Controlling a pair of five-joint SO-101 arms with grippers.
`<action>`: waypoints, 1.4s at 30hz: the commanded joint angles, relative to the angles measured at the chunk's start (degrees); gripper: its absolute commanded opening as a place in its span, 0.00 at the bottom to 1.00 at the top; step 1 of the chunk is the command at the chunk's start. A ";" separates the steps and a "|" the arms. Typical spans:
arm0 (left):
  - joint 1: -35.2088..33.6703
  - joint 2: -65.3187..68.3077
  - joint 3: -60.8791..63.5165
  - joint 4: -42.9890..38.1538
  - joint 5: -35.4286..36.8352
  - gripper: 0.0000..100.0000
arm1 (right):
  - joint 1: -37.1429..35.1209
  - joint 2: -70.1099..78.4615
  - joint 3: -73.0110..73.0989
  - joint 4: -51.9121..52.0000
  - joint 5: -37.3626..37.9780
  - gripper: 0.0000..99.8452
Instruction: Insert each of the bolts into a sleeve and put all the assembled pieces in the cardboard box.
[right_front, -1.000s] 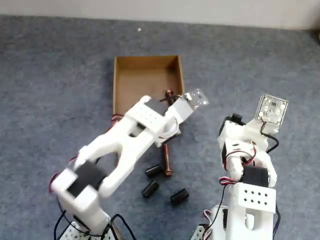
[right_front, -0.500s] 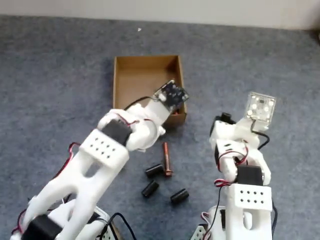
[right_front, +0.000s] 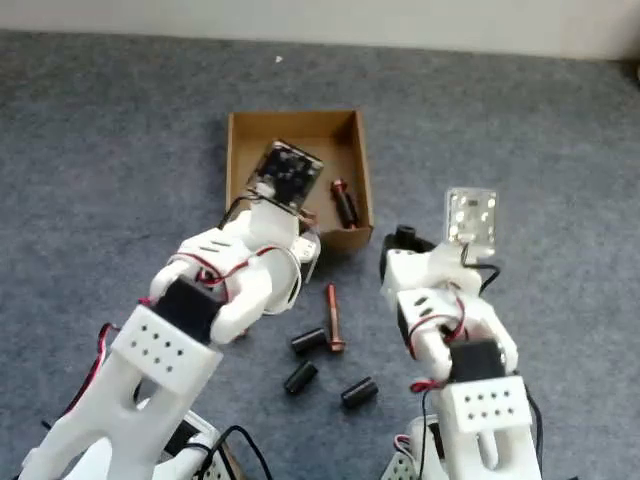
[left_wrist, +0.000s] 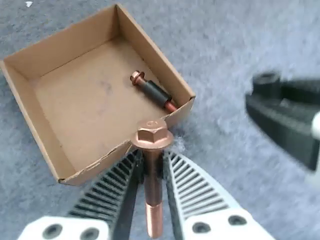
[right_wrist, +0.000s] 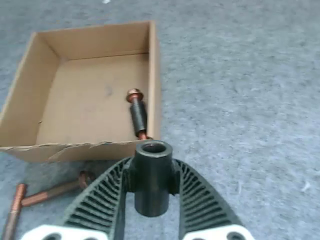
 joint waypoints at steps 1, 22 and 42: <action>-1.98 -4.70 -0.48 -0.97 4.48 0.00 | -3.65 -10.07 2.33 0.22 -0.09 0.00; -2.51 -15.43 3.30 -6.59 15.30 0.00 | -23.16 -35.82 16.22 0.13 13.71 0.00; 6.73 -33.10 15.78 -16.26 12.13 0.00 | -23.25 -35.56 27.47 -19.56 14.77 0.00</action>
